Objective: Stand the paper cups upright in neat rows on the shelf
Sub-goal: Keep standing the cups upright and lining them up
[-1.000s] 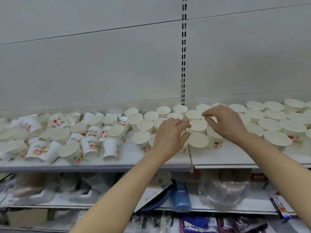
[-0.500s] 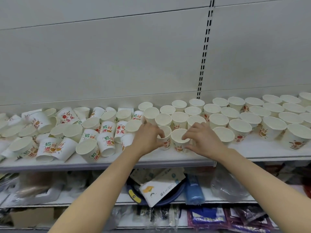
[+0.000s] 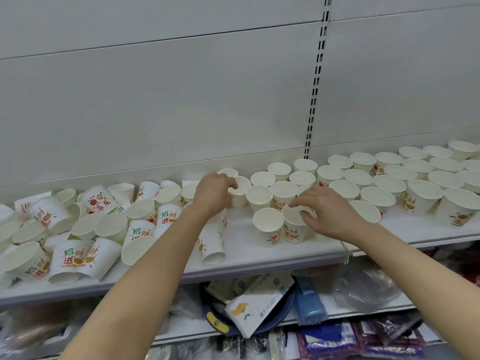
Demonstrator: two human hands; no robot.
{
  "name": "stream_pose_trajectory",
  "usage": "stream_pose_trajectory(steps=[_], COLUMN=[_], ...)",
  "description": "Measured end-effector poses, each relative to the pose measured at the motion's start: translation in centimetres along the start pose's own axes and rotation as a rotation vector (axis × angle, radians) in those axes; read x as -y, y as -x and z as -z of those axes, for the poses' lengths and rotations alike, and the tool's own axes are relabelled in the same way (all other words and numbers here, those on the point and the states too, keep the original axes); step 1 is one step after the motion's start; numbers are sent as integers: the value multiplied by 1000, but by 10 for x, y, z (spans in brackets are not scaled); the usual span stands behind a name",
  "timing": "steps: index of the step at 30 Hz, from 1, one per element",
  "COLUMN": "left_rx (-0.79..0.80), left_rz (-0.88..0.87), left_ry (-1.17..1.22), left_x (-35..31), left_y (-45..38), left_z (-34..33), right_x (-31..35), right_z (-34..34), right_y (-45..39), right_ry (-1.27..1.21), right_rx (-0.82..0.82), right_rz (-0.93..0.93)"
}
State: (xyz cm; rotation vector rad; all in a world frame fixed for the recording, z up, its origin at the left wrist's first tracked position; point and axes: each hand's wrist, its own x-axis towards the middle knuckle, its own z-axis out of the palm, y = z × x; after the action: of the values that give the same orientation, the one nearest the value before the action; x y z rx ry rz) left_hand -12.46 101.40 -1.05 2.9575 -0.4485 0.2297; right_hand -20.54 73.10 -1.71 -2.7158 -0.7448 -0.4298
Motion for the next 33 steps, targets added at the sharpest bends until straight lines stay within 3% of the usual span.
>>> stream_pose_trajectory(steps=[3, 7, 12, 17, 23, 26, 30, 33], left_rx=[108, 50, 24, 106, 194, 185, 125, 43], left_rz=[-117, -205, -146, -113, -205, -210, -169, -207], left_ry=[-289, -416, -277, -70, -100, -27, 105, 86], left_x=[2, 1, -18, -25, -6, -9, -3, -2], left_y=[-19, -26, -17, -6, 4, 8, 8, 3], left_z=[-14, -14, -12, -6, 1, 2, 7, 10], right_x=[6, 11, 10, 13, 16, 13, 5, 9], right_z=[-5, -13, -22, -26, -30, -33, -33, -40], right_y=[-22, -40, -47, -60, -84, -90, -114, -141], right_ry=[33, 32, 13, -23, -30, -38, -8, 40], right_rx=[37, 60, 24, 13, 131, 180, 71, 163], right_rz=[-35, -120, -123, -126, -133, -149, -212, -268])
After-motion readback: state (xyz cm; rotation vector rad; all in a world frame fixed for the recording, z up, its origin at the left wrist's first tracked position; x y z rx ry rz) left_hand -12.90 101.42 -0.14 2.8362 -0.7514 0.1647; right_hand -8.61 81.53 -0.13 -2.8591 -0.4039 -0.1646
